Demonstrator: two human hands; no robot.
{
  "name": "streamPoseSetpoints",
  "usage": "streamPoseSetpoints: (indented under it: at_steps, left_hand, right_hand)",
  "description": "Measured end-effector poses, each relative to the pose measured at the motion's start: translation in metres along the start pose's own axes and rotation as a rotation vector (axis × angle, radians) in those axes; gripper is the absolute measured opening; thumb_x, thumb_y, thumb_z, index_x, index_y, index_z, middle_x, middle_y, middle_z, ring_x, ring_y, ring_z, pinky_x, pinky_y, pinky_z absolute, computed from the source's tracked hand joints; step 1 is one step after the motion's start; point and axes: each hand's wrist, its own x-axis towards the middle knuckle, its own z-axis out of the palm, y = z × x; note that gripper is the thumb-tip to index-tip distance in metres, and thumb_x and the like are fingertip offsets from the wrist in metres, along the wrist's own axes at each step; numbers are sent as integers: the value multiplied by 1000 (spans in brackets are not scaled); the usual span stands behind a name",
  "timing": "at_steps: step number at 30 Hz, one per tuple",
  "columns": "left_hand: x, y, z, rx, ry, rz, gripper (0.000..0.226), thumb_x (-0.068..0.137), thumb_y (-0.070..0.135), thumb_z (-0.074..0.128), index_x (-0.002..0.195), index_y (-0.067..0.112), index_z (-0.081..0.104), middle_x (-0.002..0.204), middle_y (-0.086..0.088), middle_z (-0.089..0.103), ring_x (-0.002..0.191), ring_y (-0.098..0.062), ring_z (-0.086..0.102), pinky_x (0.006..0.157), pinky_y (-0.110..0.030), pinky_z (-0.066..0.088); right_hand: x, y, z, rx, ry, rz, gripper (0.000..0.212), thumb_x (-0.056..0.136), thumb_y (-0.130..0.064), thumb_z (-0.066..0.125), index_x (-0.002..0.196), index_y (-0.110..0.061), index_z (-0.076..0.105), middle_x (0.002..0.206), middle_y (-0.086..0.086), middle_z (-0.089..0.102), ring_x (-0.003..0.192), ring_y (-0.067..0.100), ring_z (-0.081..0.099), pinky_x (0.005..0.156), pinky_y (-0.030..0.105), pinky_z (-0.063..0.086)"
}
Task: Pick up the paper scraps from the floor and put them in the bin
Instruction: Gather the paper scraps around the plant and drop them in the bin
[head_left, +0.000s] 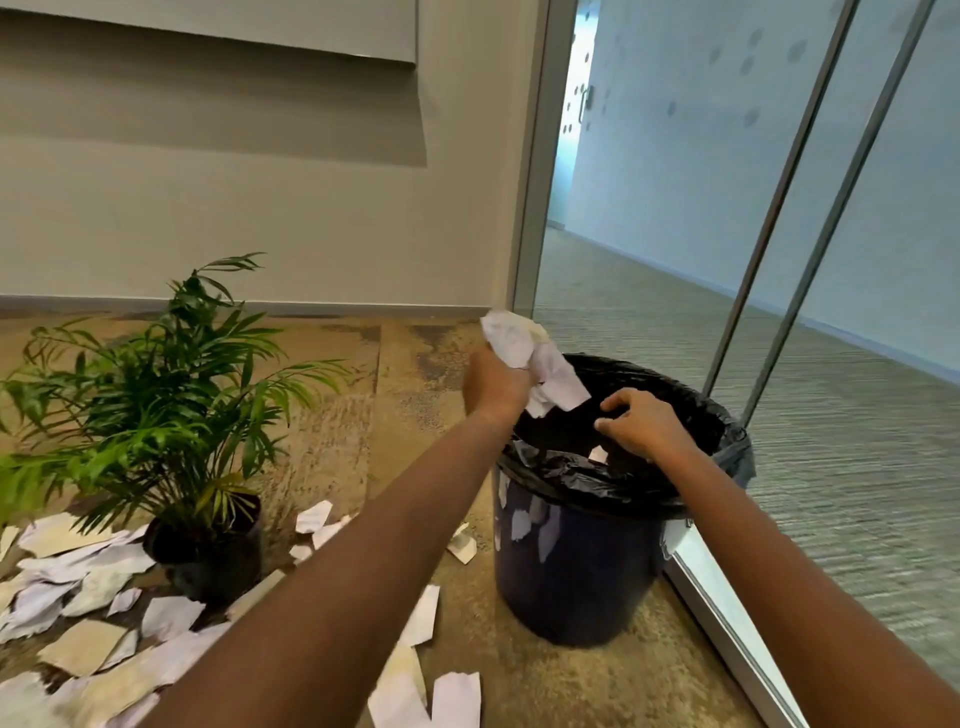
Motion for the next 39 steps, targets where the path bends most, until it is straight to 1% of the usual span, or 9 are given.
streamPoseSetpoints:
  at_steps: [7, 12, 16, 21, 25, 28, 31, 35, 39]
  left_hand:
    - [-1, -11, 30, 455, -430, 19, 83, 81, 15, 71, 147, 14, 22, 150, -20, 24, 136, -37, 32, 112, -46, 35]
    - [-15, -33, 5, 578, -356, 372, 64, 90, 22, 60, 146, 17, 29, 151, -10, 32, 139, -25, 31, 115, -39, 30]
    - [-28, -53, -25, 448, -386, 503, 55, 92, 13, 56, 143, 11, 36, 148, -8, 40, 133, -20, 42, 108, -32, 39]
    - [-44, -94, -65, 419, -291, 544, 42, 88, 8, 55, 128, -2, 47, 130, -19, 52, 117, -29, 52, 95, -40, 48]
    - [-53, -146, -96, 650, -298, 308, 57, 90, 11, 56, 143, 10, 34, 149, -13, 35, 132, -28, 41, 107, -36, 38]
    - [-63, -184, -115, 1014, -385, -67, 70, 92, 26, 54, 149, 18, 15, 158, -13, 11, 145, -31, 18, 116, -45, 25]
    - [-79, -213, -130, 1098, -467, -409, 83, 90, 32, 60, 151, 20, 5, 159, -15, -3, 147, -36, 2, 119, -50, 17]
    - [-100, -243, -145, 1102, -419, -664, 82, 85, 26, 66, 149, 18, 16, 155, -18, 17, 143, -36, 21, 115, -45, 31]
    - [-116, -259, -144, 1062, -280, -861, 76, 89, 24, 60, 148, 20, 12, 149, -24, 19, 138, -38, 28, 109, -46, 39]
  right_hand:
    - [-9, -9, -25, 146, 298, -159, 38, 85, 6, 39, 111, -11, 61, 108, 15, 66, 63, 14, 49, 50, 21, 35]
    - [-33, -41, -13, 181, 392, -384, 33, 86, 4, 41, 104, -10, 64, 107, 12, 66, 91, 18, 61, 70, 18, 43]
    - [-59, -69, 20, 194, 329, -579, 24, 86, 1, 47, 98, -10, 66, 102, 6, 65, 85, 6, 55, 67, -2, 39]
    - [-94, -80, 73, 95, 252, -847, 17, 83, 0, 52, 94, -6, 65, 97, 11, 60, 92, 16, 54, 78, 17, 40]
    - [-105, -62, 126, 79, 48, -841, 19, 85, -5, 51, 101, -5, 61, 99, 13, 55, 93, 21, 53, 75, 26, 46]
    - [-105, -32, 175, -83, -285, -530, 33, 91, -22, 52, 123, -15, 51, 125, 11, 46, 116, 27, 48, 95, 37, 46]
    - [-108, 0, 214, -241, -578, -219, 64, 84, -44, 60, 138, -20, 35, 146, 10, 33, 133, 28, 35, 106, 39, 35]
    - [-121, 35, 245, -292, -784, 171, 114, 68, -64, 67, 149, -17, 2, 159, 10, 3, 146, 31, 8, 118, 47, 18]
    - [-142, 41, 265, -319, -731, 194, 125, 60, -69, 69, 149, -21, -4, 159, 10, -2, 145, 35, 5, 117, 50, 20]
